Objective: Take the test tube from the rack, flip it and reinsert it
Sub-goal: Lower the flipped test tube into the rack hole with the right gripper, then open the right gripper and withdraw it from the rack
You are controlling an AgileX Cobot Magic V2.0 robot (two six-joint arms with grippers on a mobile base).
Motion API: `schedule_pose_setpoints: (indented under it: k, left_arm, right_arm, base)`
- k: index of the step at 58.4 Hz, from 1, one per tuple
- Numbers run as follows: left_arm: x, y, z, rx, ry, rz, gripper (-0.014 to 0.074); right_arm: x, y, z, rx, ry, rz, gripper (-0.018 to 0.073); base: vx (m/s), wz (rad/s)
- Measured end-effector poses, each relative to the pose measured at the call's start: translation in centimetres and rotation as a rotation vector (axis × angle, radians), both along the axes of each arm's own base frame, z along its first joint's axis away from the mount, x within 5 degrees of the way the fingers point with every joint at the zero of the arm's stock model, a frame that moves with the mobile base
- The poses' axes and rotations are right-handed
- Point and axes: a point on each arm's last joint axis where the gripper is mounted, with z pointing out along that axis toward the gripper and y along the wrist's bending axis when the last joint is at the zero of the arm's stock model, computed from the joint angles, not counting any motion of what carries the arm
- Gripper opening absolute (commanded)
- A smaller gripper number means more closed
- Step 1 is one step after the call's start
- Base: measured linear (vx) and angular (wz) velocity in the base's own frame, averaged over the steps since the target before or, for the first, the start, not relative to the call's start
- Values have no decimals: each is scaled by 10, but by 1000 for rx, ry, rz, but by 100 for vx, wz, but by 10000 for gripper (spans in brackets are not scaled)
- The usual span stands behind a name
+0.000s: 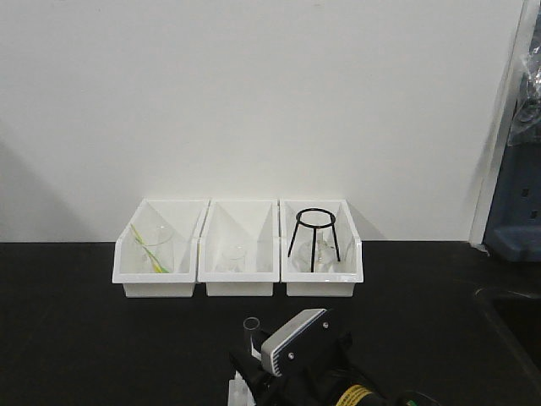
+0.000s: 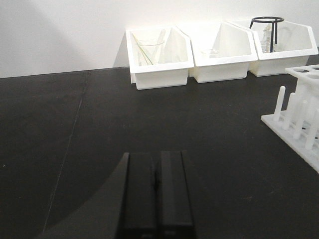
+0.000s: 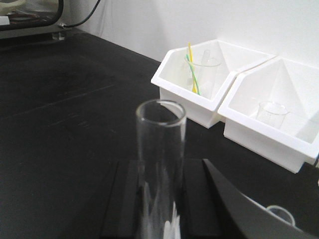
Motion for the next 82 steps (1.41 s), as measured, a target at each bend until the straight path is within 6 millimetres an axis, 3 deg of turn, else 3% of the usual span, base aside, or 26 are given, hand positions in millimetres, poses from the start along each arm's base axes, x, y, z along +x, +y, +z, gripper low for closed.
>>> schedule_pose_setpoints:
  k: [27,37,49,56,64,73,77,82]
  left_arm:
    - [0,0,0,0,0,0,-7]
    - [0,0,0,0,0,0,-7]
    - [0,0,0,0,0,0,-7]
    - [0,0,0,0,0,0,-7]
    - [0,0,0,0,0,0,-7]
    - [0,0,0,0,0,0,-7]
    - [0,0,0,0,0,0,-7]
    - [0,0,0,0,0,0,-7]
  right_arm:
    - [7,0,-23,13,71,-58,23]
    - [7,0,-26,10,76,-58,152]
    - [7,0,-26,11,76,-59,377]
    - [7,0,-24,14,73,-61,448]
    - [4,-3,-4,42,37,-60,466]
    - [-9,-13,44,83,-24,-63,432]
    - [-19,-21,67,86,-36,-68,360]
    - [-35,-33,93,73,-29,-77,176]
  base:
    - [0,0]
    - [0,0]
    - [0,0]
    - [0,0]
    - [0,0]
    - [0,0]
    - [0,0]
    - [0,0]
